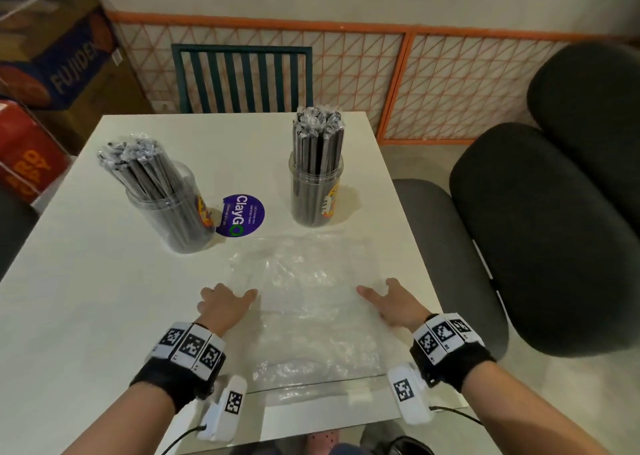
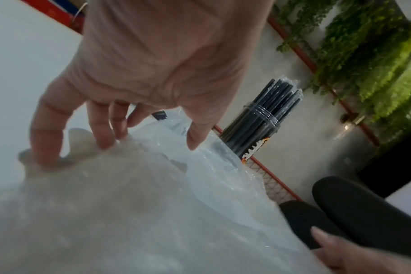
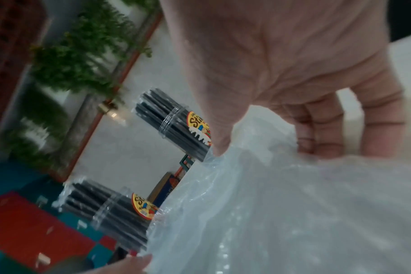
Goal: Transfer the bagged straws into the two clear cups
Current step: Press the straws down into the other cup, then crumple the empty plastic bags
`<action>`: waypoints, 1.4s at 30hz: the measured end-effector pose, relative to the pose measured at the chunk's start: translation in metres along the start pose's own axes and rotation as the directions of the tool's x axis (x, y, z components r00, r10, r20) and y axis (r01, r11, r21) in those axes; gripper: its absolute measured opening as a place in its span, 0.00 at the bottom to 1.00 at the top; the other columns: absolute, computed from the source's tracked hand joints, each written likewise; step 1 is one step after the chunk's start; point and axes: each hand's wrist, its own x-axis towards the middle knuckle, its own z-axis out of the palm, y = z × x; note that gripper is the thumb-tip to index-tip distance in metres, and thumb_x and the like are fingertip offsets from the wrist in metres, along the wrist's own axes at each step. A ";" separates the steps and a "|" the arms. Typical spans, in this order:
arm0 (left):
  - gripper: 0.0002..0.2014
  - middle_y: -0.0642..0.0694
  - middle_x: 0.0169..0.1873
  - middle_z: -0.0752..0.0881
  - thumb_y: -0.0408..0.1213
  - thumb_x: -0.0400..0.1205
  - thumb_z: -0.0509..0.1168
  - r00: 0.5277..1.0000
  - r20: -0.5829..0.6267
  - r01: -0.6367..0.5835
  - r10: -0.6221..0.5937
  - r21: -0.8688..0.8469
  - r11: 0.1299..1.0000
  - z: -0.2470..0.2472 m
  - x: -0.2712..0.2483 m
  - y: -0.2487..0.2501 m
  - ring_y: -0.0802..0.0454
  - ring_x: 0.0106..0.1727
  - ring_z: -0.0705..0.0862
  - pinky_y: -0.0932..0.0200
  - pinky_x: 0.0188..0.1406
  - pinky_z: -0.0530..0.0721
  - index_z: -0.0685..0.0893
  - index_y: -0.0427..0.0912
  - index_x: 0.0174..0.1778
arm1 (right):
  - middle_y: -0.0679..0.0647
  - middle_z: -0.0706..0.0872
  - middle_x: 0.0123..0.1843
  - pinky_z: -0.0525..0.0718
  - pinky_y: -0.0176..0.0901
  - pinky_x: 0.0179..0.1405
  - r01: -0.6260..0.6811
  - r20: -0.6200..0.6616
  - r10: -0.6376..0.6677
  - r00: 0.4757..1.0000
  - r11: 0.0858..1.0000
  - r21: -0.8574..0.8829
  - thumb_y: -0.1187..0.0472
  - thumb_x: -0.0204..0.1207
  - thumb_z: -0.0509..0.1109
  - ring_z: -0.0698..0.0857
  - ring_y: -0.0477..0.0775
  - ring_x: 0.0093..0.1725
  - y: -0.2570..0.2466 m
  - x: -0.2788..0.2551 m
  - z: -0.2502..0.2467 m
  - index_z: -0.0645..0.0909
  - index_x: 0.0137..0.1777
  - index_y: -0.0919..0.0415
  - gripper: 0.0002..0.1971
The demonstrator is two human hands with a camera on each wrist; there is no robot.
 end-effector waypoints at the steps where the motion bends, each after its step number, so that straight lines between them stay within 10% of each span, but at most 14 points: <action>1: 0.30 0.35 0.61 0.75 0.50 0.78 0.64 0.998 0.067 0.005 0.002 -0.103 0.995 0.000 -0.001 -0.004 0.37 0.59 0.78 0.49 0.57 0.79 0.69 0.30 0.68 | 0.52 0.79 0.44 0.72 0.37 0.32 0.001 0.034 -0.004 0.999 0.998 0.070 0.29 0.61 0.70 0.78 0.50 0.39 -0.002 -0.002 0.005 0.62 0.70 0.63 0.47; 4: 0.21 0.36 0.51 0.78 0.33 0.76 0.66 0.953 0.297 0.066 0.063 -0.404 0.913 0.000 -0.006 -0.010 0.44 0.43 0.80 0.55 0.36 0.79 0.71 0.31 0.63 | 0.57 0.85 0.51 0.78 0.41 0.32 0.023 0.147 -0.050 0.988 0.984 0.175 0.48 0.65 0.79 0.84 0.55 0.41 -0.010 -0.007 0.011 0.66 0.63 0.56 0.32; 6: 0.13 0.34 0.50 0.81 0.23 0.76 0.63 0.909 0.396 0.131 0.131 -0.569 0.812 -0.005 -0.011 -0.013 0.41 0.42 0.82 0.51 0.38 0.82 0.75 0.32 0.57 | 0.63 0.86 0.55 0.86 0.51 0.48 0.026 0.190 -0.078 0.979 0.965 0.262 0.60 0.68 0.77 0.87 0.63 0.49 -0.017 -0.011 0.007 0.76 0.64 0.69 0.25; 9: 0.10 0.35 0.40 0.89 0.20 0.78 0.61 0.824 0.519 0.255 0.228 -0.698 0.669 -0.014 -0.020 -0.018 0.41 0.37 0.89 0.50 0.39 0.88 0.86 0.34 0.40 | 0.66 0.85 0.51 0.86 0.56 0.46 0.039 0.260 -0.176 0.949 0.888 0.457 0.72 0.74 0.69 0.86 0.63 0.45 -0.024 -0.016 -0.003 0.81 0.58 0.67 0.13; 16: 0.12 0.35 0.44 0.91 0.23 0.74 0.64 0.743 0.513 0.199 0.429 -0.783 0.590 -0.033 -0.032 -0.012 0.44 0.40 0.91 0.52 0.36 0.91 0.87 0.30 0.52 | 0.56 0.90 0.51 0.87 0.43 0.35 0.152 0.246 -0.404 0.881 0.734 0.662 0.80 0.74 0.60 0.87 0.55 0.42 -0.033 -0.021 -0.028 0.81 0.60 0.58 0.22; 20: 0.04 0.43 0.40 0.81 0.31 0.81 0.60 0.760 0.518 0.215 0.393 -0.771 0.600 -0.048 -0.028 -0.005 0.50 0.34 0.81 0.59 0.33 0.81 0.80 0.36 0.47 | 0.52 0.84 0.33 0.81 0.34 0.26 0.268 0.218 -0.475 0.853 0.755 0.598 0.76 0.71 0.65 0.84 0.44 0.26 -0.050 -0.036 -0.041 0.84 0.31 0.58 0.14; 23: 0.14 0.40 0.37 0.84 0.36 0.63 0.76 0.692 0.540 0.342 0.479 -0.830 0.440 -0.063 -0.026 -0.002 0.47 0.32 0.84 0.57 0.32 0.84 0.83 0.37 0.42 | 0.55 0.85 0.41 0.84 0.39 0.36 0.367 0.201 -0.596 0.777 0.689 0.625 0.70 0.42 0.78 0.86 0.51 0.38 -0.055 -0.038 -0.055 0.80 0.18 0.57 0.10; 25: 0.24 0.38 0.45 0.86 0.51 0.68 0.72 0.641 0.559 0.418 0.526 -0.829 0.372 -0.069 -0.021 -0.005 0.40 0.41 0.85 0.49 0.41 0.83 0.83 0.39 0.54 | 0.52 0.88 0.44 0.83 0.33 0.45 0.418 0.188 -0.640 0.745 0.668 0.616 0.75 0.46 0.75 0.87 0.47 0.45 -0.058 -0.038 -0.065 0.76 0.17 0.55 0.15; 28: 0.39 0.36 0.58 0.80 0.71 0.71 0.60 0.556 0.665 0.312 0.499 -0.723 0.616 -0.062 -0.028 0.002 0.38 0.54 0.80 0.44 0.48 0.81 0.77 0.43 0.68 | 0.57 0.85 0.53 0.79 0.34 0.56 0.573 0.101 -0.709 0.698 0.638 0.514 0.81 0.62 0.65 0.84 0.48 0.54 -0.072 -0.042 -0.071 0.76 0.19 0.59 0.19; 32: 0.38 0.36 0.51 0.90 0.41 0.54 0.85 0.635 0.590 0.109 0.500 -0.708 0.698 -0.053 -0.052 0.026 0.44 0.48 0.90 0.53 0.45 0.88 0.84 0.33 0.60 | 0.57 0.82 0.55 0.81 0.30 0.49 0.608 -0.023 -0.649 0.760 0.699 0.375 0.78 0.72 0.61 0.82 0.46 0.54 -0.091 -0.049 -0.077 0.82 0.38 0.65 0.12; 36: 0.18 0.38 0.40 0.92 0.27 0.69 0.73 0.819 0.334 -0.045 0.467 -0.774 0.632 -0.057 -0.055 0.037 0.48 0.37 0.91 0.61 0.30 0.88 0.84 0.31 0.55 | 0.59 0.83 0.53 0.80 0.52 0.46 0.113 0.223 -0.325 0.919 0.760 0.640 0.46 0.81 0.51 0.83 0.58 0.47 -0.073 -0.048 -0.100 0.75 0.66 0.48 0.19; 39: 0.11 0.42 0.42 0.86 0.24 0.74 0.68 0.861 0.164 -0.250 0.481 -0.687 0.682 -0.050 -0.065 0.047 0.48 0.39 0.86 0.58 0.34 0.84 0.80 0.40 0.49 | 0.59 0.81 0.66 0.75 0.67 0.59 -0.041 0.494 -0.243 0.835 0.867 0.497 0.24 0.70 0.48 0.79 0.67 0.65 -0.059 -0.048 -0.098 0.73 0.72 0.46 0.38; 42: 0.13 0.48 0.39 0.78 0.23 0.73 0.67 0.839 -0.059 -0.509 0.541 -0.436 0.742 -0.038 -0.070 0.058 0.51 0.41 0.78 0.61 0.34 0.76 0.75 0.44 0.46 | 0.56 0.79 0.67 0.84 0.54 0.45 0.011 0.465 -0.151 0.872 0.957 0.290 0.38 0.74 0.64 0.82 0.61 0.59 -0.070 -0.062 -0.082 0.65 0.74 0.49 0.31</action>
